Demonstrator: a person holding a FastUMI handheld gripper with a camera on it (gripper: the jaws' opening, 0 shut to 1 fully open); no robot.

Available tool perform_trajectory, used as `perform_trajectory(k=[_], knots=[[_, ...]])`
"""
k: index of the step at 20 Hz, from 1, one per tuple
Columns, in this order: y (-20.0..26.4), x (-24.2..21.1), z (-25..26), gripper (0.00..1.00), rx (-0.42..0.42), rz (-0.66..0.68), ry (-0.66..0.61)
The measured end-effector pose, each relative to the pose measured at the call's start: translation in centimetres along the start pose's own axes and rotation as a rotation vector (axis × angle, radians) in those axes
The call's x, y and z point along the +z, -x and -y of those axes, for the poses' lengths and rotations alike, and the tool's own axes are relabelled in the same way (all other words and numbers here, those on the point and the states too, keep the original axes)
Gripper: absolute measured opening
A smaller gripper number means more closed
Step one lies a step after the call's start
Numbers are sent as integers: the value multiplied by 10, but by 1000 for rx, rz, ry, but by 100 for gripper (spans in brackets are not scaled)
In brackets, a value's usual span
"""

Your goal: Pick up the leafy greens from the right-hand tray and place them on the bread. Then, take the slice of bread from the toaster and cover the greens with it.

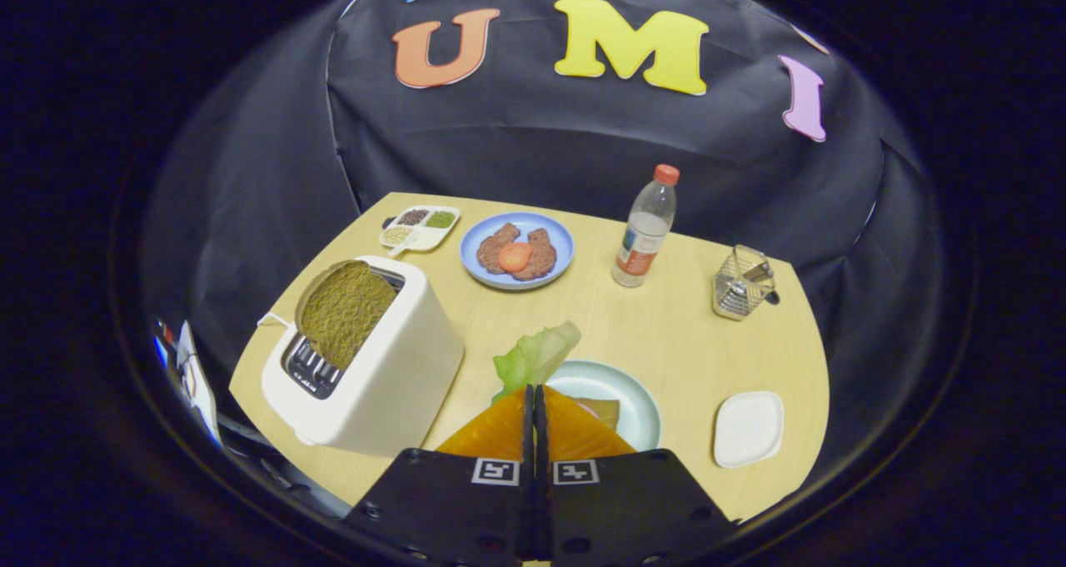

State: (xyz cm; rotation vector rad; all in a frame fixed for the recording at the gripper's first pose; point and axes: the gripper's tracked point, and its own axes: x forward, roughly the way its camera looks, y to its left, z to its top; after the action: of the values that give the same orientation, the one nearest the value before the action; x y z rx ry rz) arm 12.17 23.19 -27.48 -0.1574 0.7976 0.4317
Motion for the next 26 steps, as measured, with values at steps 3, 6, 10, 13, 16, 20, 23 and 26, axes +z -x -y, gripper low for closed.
perform_trajectory(k=[3, 6, 10, 13, 16, 20, 23, 26], knots=[[-23, -24, 12, 0, -31, -71, -6], [-39, -41, 30, 0, -59, -135, -50], [-54, -53, 54, 0, -101, -173, -72], [-67, -61, 66, 1, -119, -199, -85], [-74, -66, 71, 5, -115, -214, -91], [-62, -63, 81, 35, -119, -168, -105], [-42, -62, 79, 53, -83, -141, -132], [-16, -48, 81, 78, -96, -57, -136]])
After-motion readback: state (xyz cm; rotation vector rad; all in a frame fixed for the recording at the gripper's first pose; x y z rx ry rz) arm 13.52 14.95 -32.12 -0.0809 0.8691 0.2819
